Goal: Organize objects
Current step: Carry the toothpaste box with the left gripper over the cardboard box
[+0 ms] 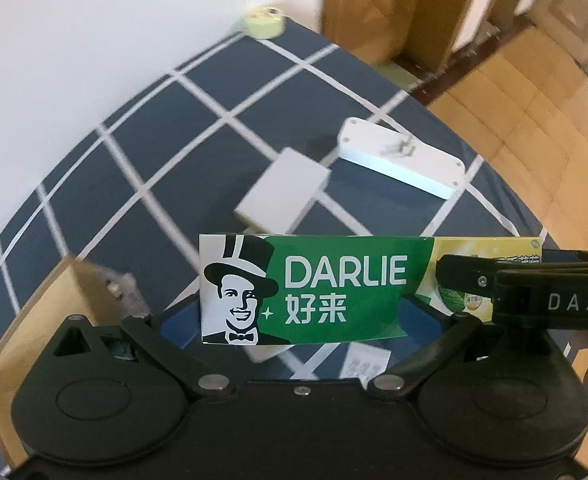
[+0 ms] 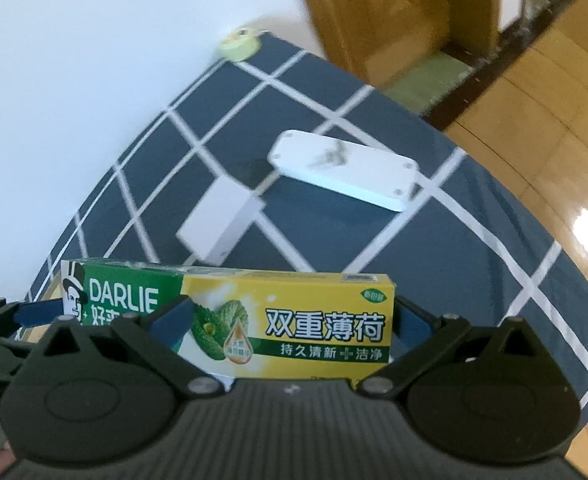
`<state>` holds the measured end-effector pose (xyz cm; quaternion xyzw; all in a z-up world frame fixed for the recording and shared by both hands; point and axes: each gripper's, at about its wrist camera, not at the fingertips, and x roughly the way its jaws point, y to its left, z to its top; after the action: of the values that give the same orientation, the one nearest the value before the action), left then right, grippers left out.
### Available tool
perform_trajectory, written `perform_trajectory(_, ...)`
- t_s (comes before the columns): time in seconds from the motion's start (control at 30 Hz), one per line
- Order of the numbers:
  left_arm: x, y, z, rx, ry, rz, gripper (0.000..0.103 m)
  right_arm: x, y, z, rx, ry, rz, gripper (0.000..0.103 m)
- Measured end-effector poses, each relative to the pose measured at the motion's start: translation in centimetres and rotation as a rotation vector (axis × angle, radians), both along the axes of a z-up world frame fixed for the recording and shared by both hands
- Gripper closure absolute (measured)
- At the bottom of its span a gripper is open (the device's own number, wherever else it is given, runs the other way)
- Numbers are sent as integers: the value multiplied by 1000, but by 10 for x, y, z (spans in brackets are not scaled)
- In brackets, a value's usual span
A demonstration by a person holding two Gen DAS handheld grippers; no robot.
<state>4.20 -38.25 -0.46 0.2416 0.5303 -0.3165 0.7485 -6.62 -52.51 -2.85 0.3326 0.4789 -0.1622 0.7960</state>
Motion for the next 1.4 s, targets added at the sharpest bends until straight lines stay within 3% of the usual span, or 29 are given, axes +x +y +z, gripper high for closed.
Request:
perform_trajectory(0.33,-2,82,27,-47,-36,163,1,16,68,32,-50,-48,161,0)
perform_trajectory(0.77,3,212,43,-66,-59,416,0,53,183,50,-64,-89,400,0)
perform_trajectory(1.17,31,299,38,-74,-57,578,0,105,272,51,-74,-97,572,0)
perform_trajectory(1.4,67,323,20,-69,-42,604,1,148,301,33,-63,-61,612,0)
